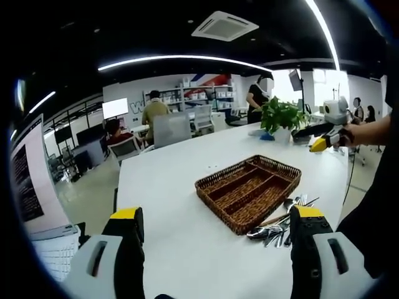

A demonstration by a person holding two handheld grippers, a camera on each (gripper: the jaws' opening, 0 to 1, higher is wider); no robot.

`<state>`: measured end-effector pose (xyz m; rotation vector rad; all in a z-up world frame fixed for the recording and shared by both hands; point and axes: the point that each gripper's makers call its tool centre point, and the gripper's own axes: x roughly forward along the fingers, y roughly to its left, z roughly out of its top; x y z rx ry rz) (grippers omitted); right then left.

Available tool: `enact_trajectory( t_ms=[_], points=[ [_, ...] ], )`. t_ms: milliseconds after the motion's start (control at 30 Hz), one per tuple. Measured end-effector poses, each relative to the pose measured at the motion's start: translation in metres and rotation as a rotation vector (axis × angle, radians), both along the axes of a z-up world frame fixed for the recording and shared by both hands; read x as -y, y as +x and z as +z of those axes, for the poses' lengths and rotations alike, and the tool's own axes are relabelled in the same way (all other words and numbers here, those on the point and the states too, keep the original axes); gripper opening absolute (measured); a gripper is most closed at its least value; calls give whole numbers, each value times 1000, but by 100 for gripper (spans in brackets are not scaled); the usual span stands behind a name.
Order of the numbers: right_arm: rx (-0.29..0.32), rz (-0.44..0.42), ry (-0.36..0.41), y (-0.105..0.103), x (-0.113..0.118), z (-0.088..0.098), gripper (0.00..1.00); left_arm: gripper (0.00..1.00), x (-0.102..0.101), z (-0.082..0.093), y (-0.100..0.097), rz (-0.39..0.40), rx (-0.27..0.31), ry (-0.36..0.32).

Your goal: Arrange the knives, forks, and spoons in their matching storage slots by inserting each utensil handle-first until every utensil is classified and aligned in the correct compartment

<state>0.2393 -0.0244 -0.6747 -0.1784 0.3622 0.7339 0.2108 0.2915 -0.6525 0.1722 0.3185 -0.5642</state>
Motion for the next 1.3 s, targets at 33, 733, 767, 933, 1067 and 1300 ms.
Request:
enact_trajectory(
  t_ms=[33, 733, 767, 933, 1067, 1300],
  points=[
    [-1, 4, -3, 0, -2, -2, 81, 100, -1, 0, 0, 1, -1, 0],
    [-108, 158, -99, -9, -57, -65, 59, 100, -11, -7, -9, 7, -17, 21],
    [-108, 164, -103, -9, -59, -68, 60, 100, -11, -8, -10, 2, -21, 29],
    [-128, 203, -131, -12, -70, -84, 54, 100, -11, -3, -10, -2, -15, 28],
    [-157, 209, -128, -12, -75, -94, 47, 100, -13, -2, -10, 2, -11, 28],
    [-215, 254, -132, -17, -88, -111, 35, 100, -16, -4, -10, 16, -16, 21]
  ],
)
